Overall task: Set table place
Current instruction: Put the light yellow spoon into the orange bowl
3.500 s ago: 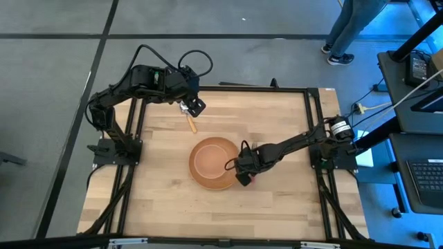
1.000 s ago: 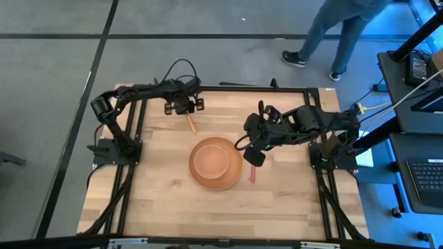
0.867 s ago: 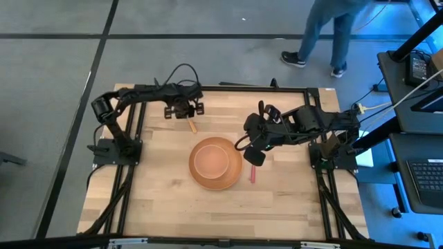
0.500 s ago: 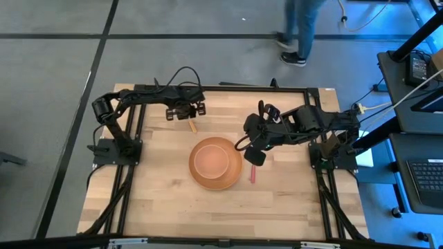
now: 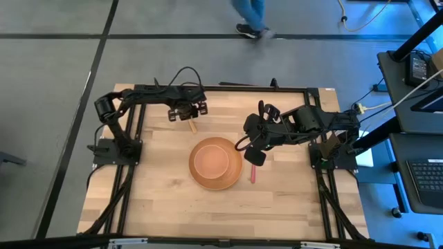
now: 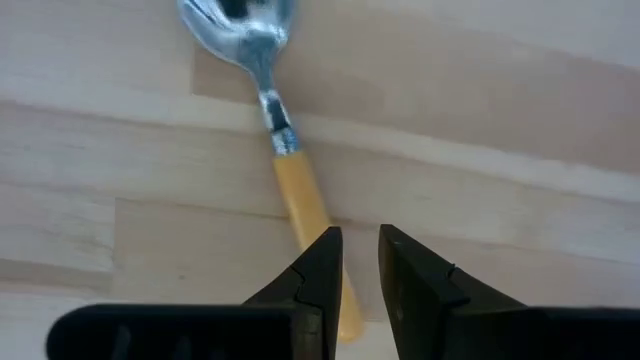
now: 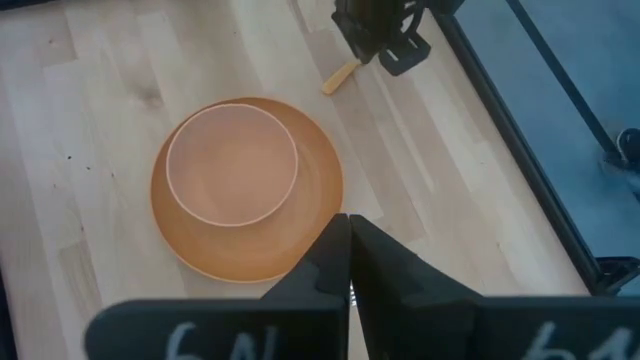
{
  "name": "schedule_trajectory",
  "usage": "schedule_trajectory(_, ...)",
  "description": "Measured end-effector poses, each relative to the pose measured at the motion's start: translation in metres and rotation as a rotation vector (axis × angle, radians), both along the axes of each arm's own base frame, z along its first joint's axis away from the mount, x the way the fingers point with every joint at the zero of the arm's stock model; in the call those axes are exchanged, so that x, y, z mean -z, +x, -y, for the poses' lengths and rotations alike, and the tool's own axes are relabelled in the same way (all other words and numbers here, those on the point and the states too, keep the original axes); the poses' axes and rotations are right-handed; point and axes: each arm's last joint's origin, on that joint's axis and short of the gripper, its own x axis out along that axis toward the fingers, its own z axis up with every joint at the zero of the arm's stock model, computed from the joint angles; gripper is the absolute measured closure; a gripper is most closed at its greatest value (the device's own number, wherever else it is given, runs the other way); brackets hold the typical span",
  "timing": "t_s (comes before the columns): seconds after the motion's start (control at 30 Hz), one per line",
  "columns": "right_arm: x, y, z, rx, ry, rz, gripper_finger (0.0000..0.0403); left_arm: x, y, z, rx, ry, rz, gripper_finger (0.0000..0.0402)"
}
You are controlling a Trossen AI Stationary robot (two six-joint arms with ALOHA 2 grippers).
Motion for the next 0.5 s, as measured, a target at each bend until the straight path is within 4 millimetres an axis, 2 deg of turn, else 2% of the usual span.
schedule_trajectory(0.2,0.000,-0.001,-0.002,-0.005,0.001,0.001,0.0391,0.013,0.007,-0.001,0.012,-0.014,0.002,0.0339)
schedule_trajectory(0.5,0.000,-0.002,-0.007,-0.022,0.002,0.001,0.0391,0.014,0.004,0.001,-0.036,-0.041,-0.027,0.0339)
